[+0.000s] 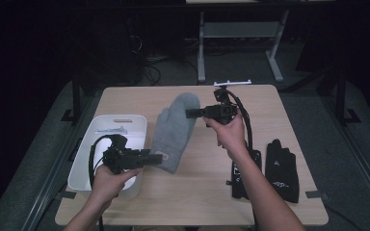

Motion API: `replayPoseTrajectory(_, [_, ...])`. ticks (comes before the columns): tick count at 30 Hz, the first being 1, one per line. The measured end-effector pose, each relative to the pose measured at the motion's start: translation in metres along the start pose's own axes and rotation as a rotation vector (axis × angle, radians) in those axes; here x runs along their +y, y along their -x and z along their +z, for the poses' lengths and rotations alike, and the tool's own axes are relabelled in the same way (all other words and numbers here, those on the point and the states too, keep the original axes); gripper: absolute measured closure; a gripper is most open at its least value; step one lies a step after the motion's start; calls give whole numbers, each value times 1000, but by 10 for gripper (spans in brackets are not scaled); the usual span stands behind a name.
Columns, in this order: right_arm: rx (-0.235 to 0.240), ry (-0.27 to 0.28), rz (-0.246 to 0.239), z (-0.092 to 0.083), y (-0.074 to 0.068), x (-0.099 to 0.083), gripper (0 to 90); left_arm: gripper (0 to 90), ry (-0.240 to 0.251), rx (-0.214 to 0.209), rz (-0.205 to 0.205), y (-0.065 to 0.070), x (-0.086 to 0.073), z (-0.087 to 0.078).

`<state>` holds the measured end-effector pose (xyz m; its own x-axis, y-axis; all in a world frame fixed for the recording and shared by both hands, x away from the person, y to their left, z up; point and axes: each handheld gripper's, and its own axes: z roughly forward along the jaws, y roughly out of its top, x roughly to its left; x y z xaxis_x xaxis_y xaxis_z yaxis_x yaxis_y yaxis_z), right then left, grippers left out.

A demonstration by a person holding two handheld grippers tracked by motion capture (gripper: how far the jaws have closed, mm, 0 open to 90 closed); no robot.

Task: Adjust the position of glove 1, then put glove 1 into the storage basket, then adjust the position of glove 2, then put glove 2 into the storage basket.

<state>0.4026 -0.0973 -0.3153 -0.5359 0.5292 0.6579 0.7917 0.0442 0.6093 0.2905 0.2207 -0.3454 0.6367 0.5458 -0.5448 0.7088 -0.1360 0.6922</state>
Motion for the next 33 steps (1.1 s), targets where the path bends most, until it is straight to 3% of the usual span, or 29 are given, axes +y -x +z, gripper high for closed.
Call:
replayPoseTrajectory(19, [6,-27,-24,22,-24,16,771,434,28,13,-15,-5,1,-27])
replayPoseTrajectory(26, [11,-38,-34,33,-30,21,771,434,49,32,-11,-11,-2,-40])
replayPoseTrajectory(33, [20,-46,-33,49,-35,24,771,435,62,43,-33,-19,-5,-52])
